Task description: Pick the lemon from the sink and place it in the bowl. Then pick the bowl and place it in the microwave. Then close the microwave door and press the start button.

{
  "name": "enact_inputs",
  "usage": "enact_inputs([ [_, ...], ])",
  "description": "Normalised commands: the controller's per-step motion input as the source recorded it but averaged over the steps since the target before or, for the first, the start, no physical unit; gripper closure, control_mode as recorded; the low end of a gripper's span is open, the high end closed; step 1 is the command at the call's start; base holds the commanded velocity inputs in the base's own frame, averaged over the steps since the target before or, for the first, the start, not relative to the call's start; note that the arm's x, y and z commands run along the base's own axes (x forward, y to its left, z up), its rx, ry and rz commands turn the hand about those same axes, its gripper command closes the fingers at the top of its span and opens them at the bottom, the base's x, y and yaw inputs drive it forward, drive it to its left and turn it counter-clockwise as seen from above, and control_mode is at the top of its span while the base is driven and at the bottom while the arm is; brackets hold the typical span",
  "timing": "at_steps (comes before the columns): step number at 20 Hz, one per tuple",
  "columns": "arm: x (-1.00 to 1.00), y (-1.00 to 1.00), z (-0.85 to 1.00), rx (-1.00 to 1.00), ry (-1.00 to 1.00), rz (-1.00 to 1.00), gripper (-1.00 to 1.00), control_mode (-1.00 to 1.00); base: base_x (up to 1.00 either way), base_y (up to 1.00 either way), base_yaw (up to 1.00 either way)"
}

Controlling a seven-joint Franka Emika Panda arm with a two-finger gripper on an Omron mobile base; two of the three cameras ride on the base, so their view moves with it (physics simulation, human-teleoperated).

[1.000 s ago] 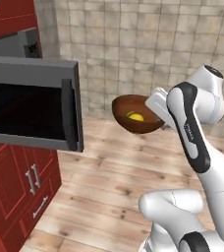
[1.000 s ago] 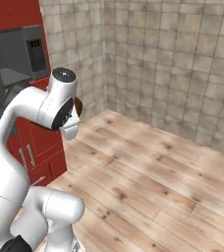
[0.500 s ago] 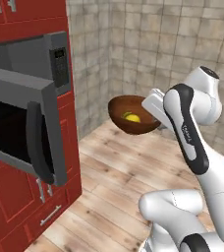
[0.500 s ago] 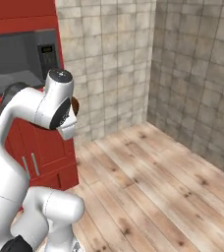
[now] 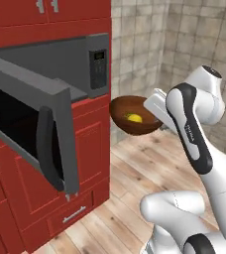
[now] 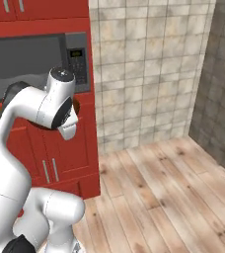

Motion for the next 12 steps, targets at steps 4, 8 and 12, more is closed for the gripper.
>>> enact_inputs([
  [4,0.0,0.0,0.0,0.0,0.0,0.0,1.0,1.0,0.66,0.0,0.46],
  [8,0.0,0.0,0.0,0.0,0.0,0.0,1.0,1.0,0.52,-0.27,0.34],
  [12,0.0,0.0,0.0,0.0,0.0,0.0,1.0,1.0,0.39,-0.1,0.26],
])
